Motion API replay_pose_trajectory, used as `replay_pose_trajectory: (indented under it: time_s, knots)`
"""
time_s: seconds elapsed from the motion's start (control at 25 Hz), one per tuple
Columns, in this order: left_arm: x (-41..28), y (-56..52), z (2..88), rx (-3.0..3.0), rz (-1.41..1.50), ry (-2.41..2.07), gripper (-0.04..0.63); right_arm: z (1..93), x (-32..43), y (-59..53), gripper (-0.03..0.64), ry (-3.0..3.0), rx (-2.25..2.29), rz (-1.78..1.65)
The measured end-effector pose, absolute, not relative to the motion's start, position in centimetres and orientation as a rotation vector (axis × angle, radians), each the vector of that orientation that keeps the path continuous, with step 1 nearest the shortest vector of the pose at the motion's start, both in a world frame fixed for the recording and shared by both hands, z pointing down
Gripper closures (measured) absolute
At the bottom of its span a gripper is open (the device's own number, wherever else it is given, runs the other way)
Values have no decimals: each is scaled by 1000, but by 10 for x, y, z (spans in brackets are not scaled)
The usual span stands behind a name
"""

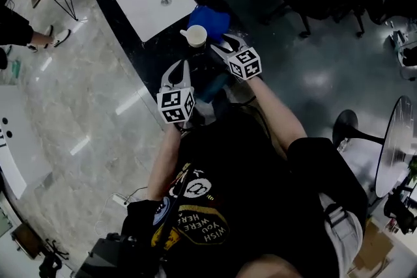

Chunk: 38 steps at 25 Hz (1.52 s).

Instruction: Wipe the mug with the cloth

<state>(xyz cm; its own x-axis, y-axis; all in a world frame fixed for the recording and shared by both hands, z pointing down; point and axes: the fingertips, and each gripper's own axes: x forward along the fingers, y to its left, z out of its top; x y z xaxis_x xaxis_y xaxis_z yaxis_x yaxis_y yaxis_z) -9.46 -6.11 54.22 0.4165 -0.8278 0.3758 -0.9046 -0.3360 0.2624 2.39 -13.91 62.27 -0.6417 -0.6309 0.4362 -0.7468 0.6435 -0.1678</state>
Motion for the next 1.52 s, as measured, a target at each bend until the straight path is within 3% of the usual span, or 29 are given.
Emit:
replay_pose_trajectory:
  time_s: [0.2, 0.32, 0.48, 0.56, 0.64, 0.72, 1.04, 1.28, 1.52]
  knots:
    - [-92, -84, 551, 2165, 268, -1565, 592, 664, 30, -202, 297, -2431, 937, 334]
    - [-86, -97, 554, 2117, 262, -1609, 592, 682, 28, -232, 193, -2399, 828, 278]
    - [-86, -96, 560, 2040, 238, -1657, 591, 699, 19, -239, 163, -2333, 744, 287]
    - [-89, -100, 565, 2013, 223, -1671, 592, 698, 16, -237, 215, -2334, 705, 236]
    - [-91, -104, 569, 1998, 216, -1668, 592, 697, 13, -226, 405, -2322, 643, 191]
    - [-93, -110, 571, 1991, 205, -1658, 592, 697, 13, -218, 500, -2299, 648, 230]
    - [-103, -157, 578, 2084, 242, -1619, 592, 637, 26, -212, 522, -2628, 825, 1193]
    - [-85, -185, 608, 2110, 214, -1507, 592, 621, -2, -195, 521, -2691, 681, 1388]
    - [-71, -197, 612, 2158, 188, -1449, 591, 619, 7, -153, 520, -2705, 622, 1355]
